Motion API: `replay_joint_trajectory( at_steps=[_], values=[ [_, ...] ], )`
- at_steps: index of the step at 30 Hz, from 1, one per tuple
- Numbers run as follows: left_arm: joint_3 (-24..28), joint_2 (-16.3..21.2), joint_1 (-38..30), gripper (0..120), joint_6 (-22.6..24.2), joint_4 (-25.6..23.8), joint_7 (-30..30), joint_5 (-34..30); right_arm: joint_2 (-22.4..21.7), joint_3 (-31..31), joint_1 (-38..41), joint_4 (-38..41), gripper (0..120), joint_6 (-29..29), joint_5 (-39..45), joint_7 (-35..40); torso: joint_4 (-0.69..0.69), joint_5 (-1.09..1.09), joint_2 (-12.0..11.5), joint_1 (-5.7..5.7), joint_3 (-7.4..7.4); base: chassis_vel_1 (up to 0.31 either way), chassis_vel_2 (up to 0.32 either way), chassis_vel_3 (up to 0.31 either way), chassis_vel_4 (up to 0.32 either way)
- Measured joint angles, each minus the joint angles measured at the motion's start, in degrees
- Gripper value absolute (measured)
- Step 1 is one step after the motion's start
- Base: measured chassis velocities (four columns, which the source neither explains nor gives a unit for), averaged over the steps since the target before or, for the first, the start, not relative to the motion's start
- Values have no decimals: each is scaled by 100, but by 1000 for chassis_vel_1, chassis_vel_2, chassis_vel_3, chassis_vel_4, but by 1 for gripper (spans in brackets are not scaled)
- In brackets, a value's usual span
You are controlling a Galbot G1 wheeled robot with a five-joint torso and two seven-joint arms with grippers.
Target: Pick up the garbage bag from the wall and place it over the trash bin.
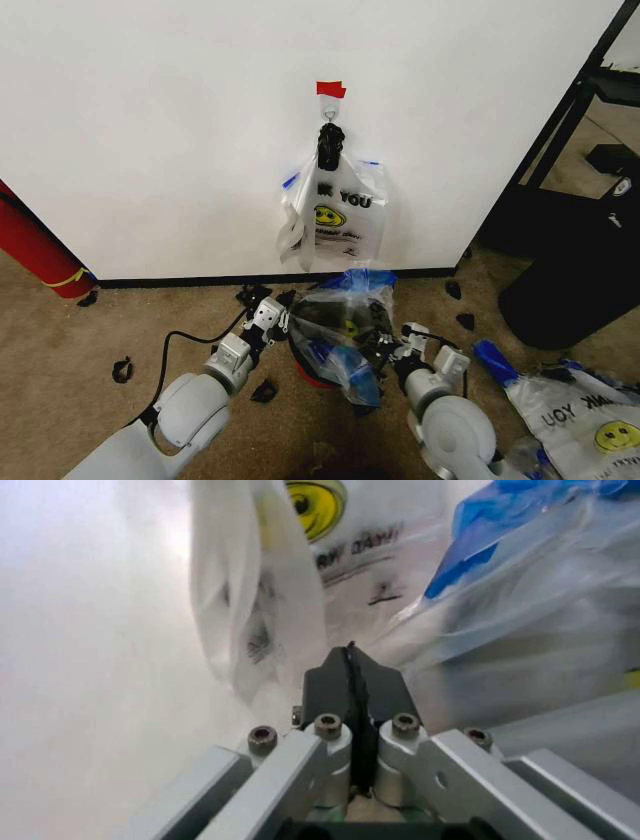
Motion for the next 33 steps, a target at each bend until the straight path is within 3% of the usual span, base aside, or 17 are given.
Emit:
replay_joint_trajectory(
  at_steps=[8, 15, 20, 23, 26, 29, 31, 33],
  values=[
    [-48, -1, 46, 0, -33, 320, 8, -6, -308, 354, -163, 104, 0, 81, -132, -487, 0, 0, 0, 0, 1, 0, 0, 0, 0],
    [20, -76, 90, 0, -468, 837, 185, -54, -393, 601, -345, 135, 0, 309, 5, -1551, 0, -1, 0, 0, 1, 0, 0, 0, 0],
    [30, -69, 180, 0, -749, 956, 285, -224, -374, 614, -317, 104, 0, 366, 138, -1666, 0, -2, 0, 0, 0, 0, 0, 0, 0],
    [-7, -26, 245, 5, -963, 905, 472, -430, -362, 620, -283, 52, 0, 387, 138, -1678, 1, -1, 0, 0, 1, 0, 0, 0, 0],
    [-119, 58, 274, 16, -1447, 816, 825, -704, -358, 630, -226, -102, 0, 424, 44, -1781, 0, -1, 0, 0, 0, 0, 0, 0, 0],
    [-348, 170, 148, 31, -2005, 942, 1306, -768, -371, 686, -173, -392, 0, 636, -360, -2226, 0, -1, 0, 0, 0, 0, 0, 0, 0],
    [-373, 181, 133, 33, -2048, 963, 1362, -770, -375, 700, -165, -439, 0, 685, -428, -2308, 0, -1, 0, 0, 1, 0, 0, 0, 0],
    [-560, 253, 8, 42, -2332, 1138, 1843, -798, -393, 804, -101, -743, 0, 1000, -850, -2773, 0, -1, 0, 0, 1, 0, 0, 0, 0]
  ],
)
